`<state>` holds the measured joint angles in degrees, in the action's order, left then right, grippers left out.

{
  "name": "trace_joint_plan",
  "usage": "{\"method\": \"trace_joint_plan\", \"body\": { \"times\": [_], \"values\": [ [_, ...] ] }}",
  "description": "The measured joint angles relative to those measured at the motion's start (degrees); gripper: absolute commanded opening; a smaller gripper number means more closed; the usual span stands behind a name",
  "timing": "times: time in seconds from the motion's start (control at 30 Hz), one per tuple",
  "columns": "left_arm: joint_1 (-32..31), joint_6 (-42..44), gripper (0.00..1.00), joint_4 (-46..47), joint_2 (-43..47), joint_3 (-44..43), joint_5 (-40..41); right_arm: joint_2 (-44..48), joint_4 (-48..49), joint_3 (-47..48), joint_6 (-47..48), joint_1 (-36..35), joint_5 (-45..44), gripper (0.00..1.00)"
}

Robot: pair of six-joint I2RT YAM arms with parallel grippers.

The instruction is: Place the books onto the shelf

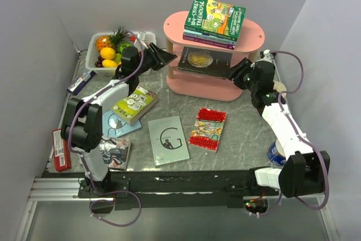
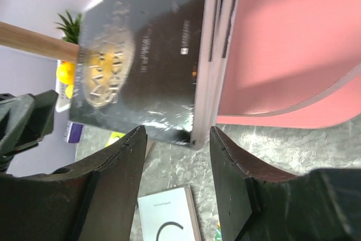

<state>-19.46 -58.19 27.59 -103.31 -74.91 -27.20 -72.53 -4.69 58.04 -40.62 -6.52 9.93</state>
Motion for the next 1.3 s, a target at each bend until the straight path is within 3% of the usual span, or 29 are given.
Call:
{"method": "trace_joint_plan", "body": {
  "times": [0.47,0.73,1.3],
  "values": [
    [-0.02,-1.22,0.4,0.42,4.59,5.79,-1.9,1.11,-0.5,0.02,1.09,0.0,-0.42,0.52],
    [-1.57,-1.44,0.31,0.42,7.34,10.21,-2.75,0.81,-0.42,0.02,1.07,0.0,-0.04,0.5],
    [-3.65,-0.83,0.22,0.35,6.25,9.18,-3.19,-0.04,0.39,0.02,0.61,0.02,1.29,0.48]
  ]
}}
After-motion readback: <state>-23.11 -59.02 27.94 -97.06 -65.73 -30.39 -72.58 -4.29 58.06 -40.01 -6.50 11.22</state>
